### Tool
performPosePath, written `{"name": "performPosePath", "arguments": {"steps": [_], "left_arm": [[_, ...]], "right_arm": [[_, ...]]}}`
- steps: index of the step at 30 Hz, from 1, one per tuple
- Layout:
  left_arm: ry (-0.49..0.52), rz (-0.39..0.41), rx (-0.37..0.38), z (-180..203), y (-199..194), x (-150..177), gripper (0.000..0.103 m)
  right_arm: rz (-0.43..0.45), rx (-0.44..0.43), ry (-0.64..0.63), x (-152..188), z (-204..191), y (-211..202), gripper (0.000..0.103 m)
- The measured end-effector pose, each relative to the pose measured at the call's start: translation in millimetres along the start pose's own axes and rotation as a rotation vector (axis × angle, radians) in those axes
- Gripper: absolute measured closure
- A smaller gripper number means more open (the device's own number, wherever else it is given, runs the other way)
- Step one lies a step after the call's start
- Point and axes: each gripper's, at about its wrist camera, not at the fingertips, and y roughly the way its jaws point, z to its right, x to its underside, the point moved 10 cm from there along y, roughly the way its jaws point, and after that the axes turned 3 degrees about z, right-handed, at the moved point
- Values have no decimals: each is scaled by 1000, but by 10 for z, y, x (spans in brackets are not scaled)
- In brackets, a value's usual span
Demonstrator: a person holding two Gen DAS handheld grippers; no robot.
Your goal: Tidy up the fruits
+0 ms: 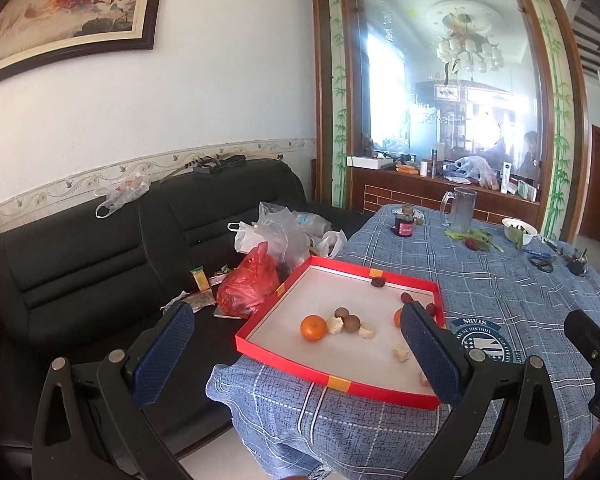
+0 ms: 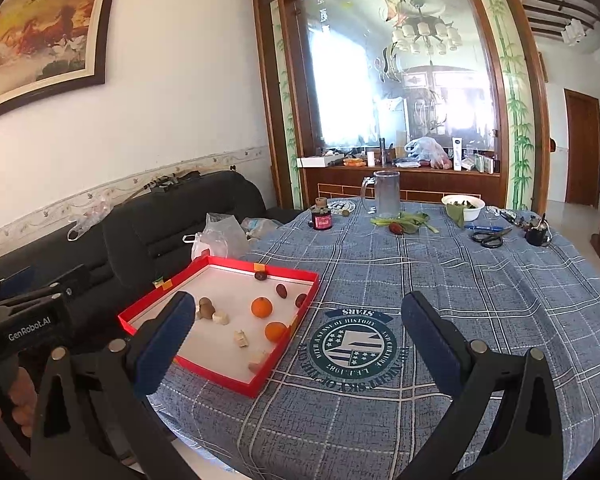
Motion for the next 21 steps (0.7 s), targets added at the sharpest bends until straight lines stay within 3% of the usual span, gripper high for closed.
{"name": "performPosePath", "arguments": {"steps": [21], "left_arm": [[27, 36, -50, -260, -77, 44, 0]], "right_arm": [[-70, -34, -42, 286, -363, 134, 0]]}}
